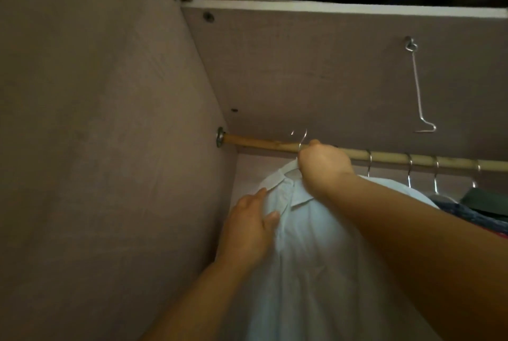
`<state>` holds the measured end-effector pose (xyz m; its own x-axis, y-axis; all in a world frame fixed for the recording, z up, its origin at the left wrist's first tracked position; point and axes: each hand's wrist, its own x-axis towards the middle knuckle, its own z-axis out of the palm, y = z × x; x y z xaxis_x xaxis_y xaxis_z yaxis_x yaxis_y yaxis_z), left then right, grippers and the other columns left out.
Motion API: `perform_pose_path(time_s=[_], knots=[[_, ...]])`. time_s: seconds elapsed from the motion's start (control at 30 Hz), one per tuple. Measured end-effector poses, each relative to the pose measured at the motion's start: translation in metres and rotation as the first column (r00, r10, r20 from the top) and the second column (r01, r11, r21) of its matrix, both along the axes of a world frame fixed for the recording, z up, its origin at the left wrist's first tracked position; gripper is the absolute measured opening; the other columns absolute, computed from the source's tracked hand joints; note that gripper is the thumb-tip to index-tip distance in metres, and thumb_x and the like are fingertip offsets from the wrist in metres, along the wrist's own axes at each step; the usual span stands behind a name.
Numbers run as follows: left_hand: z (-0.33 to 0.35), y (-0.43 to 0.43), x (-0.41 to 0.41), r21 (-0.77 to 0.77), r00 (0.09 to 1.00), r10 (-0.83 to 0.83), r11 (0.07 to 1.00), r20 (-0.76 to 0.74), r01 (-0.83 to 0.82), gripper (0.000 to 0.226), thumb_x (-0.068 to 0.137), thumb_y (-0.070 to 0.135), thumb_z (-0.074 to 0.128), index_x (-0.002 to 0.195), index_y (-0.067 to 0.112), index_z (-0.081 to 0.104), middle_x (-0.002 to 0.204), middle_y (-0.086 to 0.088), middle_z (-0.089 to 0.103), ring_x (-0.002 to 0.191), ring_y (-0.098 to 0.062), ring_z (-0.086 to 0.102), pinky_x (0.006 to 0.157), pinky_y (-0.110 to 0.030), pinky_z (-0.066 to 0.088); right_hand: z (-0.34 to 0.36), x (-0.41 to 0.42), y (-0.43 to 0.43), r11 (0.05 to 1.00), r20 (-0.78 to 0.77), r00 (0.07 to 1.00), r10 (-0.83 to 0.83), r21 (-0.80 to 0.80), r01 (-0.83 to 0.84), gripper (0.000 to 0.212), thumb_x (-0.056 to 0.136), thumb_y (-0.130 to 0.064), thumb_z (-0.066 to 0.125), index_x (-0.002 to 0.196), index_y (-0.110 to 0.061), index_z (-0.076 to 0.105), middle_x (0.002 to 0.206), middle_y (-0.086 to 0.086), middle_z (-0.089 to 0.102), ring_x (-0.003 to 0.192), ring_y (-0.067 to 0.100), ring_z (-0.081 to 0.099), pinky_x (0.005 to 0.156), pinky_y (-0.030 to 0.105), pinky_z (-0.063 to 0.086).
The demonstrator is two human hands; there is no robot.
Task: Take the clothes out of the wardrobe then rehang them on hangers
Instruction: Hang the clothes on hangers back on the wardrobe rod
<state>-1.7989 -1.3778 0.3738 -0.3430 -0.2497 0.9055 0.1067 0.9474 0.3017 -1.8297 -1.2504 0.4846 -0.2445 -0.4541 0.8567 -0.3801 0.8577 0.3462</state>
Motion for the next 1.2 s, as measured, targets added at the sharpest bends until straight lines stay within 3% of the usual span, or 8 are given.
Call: perform_pose_path(time_s=[0.27,0.57,0.67,0.73,0.83,0.93,1.03,1.2], knots=[[0.005,-0.003,-0.014,-0.107,0.985,0.167,0.981,0.051,-0.161,0.057,0.095,0.037,0.044,0.146,0.025,0.021,0.142,0.002,0.034,0.130,-0.017,0.034,0.101,-0.026,0.029,-0.015,-0.023,-0.024,0.997,0.138,0.988,0.070,0.021,-0.073,0.035,0.089,0.002,0.043,0.121,-0.005,0.056,0.125,0.013,0.052,0.113,0.032,0.056,0.087,0.037,0.047],[-0.016,-0.001,-0.019,-0.021,0.986,0.136,0.991,0.094,-0.135,0.056,0.095,0.031,0.046,0.146,0.023,0.025,0.143,-0.002,0.034,0.131,-0.021,0.033,0.106,-0.031,0.031,-0.045,-0.018,-0.019,0.989,0.186,0.971,0.149,-0.009,-0.150,0.028,0.091,-0.010,0.049,0.117,-0.015,0.057,0.115,0.007,0.051,0.106,0.028,0.055,0.070,0.031,0.036],[-0.028,0.004,-0.019,0.013,0.981,0.153,0.988,0.117,-0.156,0.053,0.096,0.029,0.044,0.145,0.021,0.027,0.142,-0.004,0.036,0.130,-0.022,0.034,0.106,-0.032,0.031,-0.069,-0.019,-0.003,0.986,0.073,0.988,0.136,0.084,-0.142,0.031,0.090,-0.023,0.049,0.120,-0.020,0.055,0.121,0.006,0.048,0.116,0.027,0.045,0.088,0.034,0.035],[-0.039,0.008,-0.017,0.030,0.977,0.163,0.985,0.135,-0.169,0.052,0.096,0.026,0.044,0.145,0.020,0.026,0.141,-0.004,0.037,0.130,-0.022,0.035,0.106,-0.031,0.030,-0.090,-0.016,0.009,0.974,0.037,0.981,0.191,0.118,-0.195,0.036,0.090,-0.025,0.046,0.125,-0.023,0.052,0.129,0.005,0.045,0.127,0.028,0.034,0.106,0.038,0.022],[-0.061,0.015,-0.009,0.053,0.975,0.150,0.986,0.165,-0.161,0.054,0.094,0.024,0.046,0.145,0.016,0.028,0.139,-0.007,0.039,0.128,-0.023,0.037,0.107,-0.033,0.030,-0.127,-0.003,0.031,0.954,0.056,0.967,0.247,0.161,-0.253,0.040,0.092,-0.026,0.044,0.132,-0.025,0.046,0.137,0.004,0.040,0.132,0.026,0.027,0.111,0.040,0.013],[-0.083,0.024,0.006,0.102,0.973,0.129,0.983,0.192,-0.151,0.055,0.093,0.024,0.050,0.144,0.015,0.032,0.138,-0.009,0.041,0.126,-0.025,0.040,0.105,-0.035,0.033,-0.167,0.011,0.051,0.931,0.093,0.951,0.294,0.195,-0.308,0.038,0.089,-0.025,0.050,0.127,-0.023,0.050,0.129,0.007,0.046,0.123,0.028,0.039,0.107,0.043,0.025],[-0.103,0.045,0.038,0.104,0.956,0.146,0.979,0.253,-0.177,0.055,0.093,0.026,0.051,0.143,0.017,0.032,0.136,-0.007,0.042,0.122,-0.025,0.045,0.102,-0.036,0.038,-0.200,0.027,0.077,0.894,0.079,0.908,0.411,0.160,-0.419,0.039,0.054,-0.029,0.080,0.092,-0.023,0.072,0.092,0.004,0.066,0.087,0.024,0.064,0.080,0.037,0.051],[-0.141,0.102,0.102,0.088,0.893,0.222,0.957,0.392,-0.276,0.057,0.094,0.032,0.049,0.146,0.020,0.026,0.143,-0.004,0.038,0.128,-0.022,0.039,0.103,-0.033,0.037,-0.251,0.071,0.134,0.814,0.186,0.821,0.540,0.132,-0.565,0.040,0.042,-0.033,0.085,0.080,-0.027,0.074,0.081,-0.005,0.068,0.072,0.013,0.066,0.066,0.025,0.054]])
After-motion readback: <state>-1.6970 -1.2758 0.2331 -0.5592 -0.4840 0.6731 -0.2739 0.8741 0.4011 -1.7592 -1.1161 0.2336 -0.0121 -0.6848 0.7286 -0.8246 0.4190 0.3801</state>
